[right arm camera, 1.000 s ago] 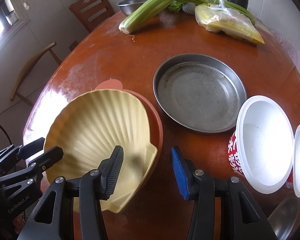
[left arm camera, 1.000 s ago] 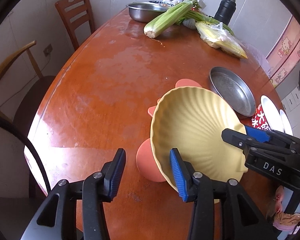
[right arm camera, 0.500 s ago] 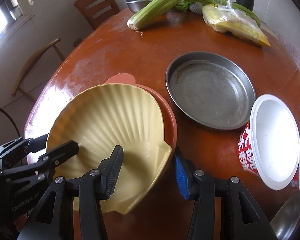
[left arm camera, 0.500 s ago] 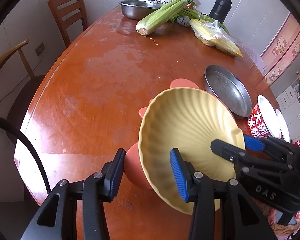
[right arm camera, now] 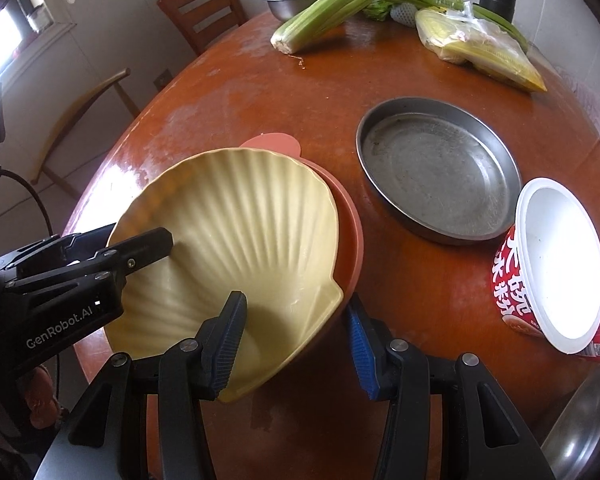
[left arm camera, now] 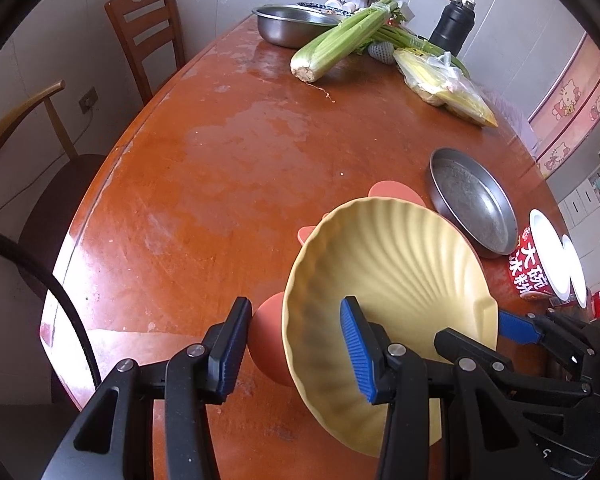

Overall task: Organize plates and bowls
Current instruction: 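Open the left tool and release the yellow plate onto the orange plate, then move the left tool to the rim of the grey steel pan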

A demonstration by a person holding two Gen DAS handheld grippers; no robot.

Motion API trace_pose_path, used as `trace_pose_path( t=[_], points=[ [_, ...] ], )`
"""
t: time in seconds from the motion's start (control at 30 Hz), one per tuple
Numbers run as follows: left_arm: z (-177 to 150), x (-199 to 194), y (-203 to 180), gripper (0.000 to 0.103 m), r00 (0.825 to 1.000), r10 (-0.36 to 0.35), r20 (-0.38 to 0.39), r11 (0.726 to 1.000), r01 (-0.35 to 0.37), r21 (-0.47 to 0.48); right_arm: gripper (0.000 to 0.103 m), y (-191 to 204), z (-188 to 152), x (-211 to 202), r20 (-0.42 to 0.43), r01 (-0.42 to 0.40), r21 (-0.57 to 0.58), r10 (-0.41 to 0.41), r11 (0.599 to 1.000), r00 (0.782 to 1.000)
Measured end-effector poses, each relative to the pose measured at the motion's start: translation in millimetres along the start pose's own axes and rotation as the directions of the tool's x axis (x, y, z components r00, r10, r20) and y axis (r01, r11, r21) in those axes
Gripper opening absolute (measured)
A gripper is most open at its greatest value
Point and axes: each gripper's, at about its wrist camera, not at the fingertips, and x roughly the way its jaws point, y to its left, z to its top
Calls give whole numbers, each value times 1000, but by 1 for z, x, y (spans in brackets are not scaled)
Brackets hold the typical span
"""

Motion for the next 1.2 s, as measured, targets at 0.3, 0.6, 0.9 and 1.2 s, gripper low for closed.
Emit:
trace_pose_path(
  t=[0.3,0.6,0.9,1.2],
  points=[
    [2,-16,0,46,999,15,43,1000,-15,2,52,-5,-4,-17,43,2,18,-2,1000,999],
    [2,-41,-8,47,995,20,95,1000,-21,15,52,-16,-7,-46,111,15,48,-21,999,994],
    [5,-61,-32,47,992,24,127,998,-32,61,52,-30,-5,-78,179,20,61,-31,998,983],
    [18,-82,-64,48,984,13,179,995,-31,99,52,-47,3,-111,236,40,50,-50,998,970]
  ],
)
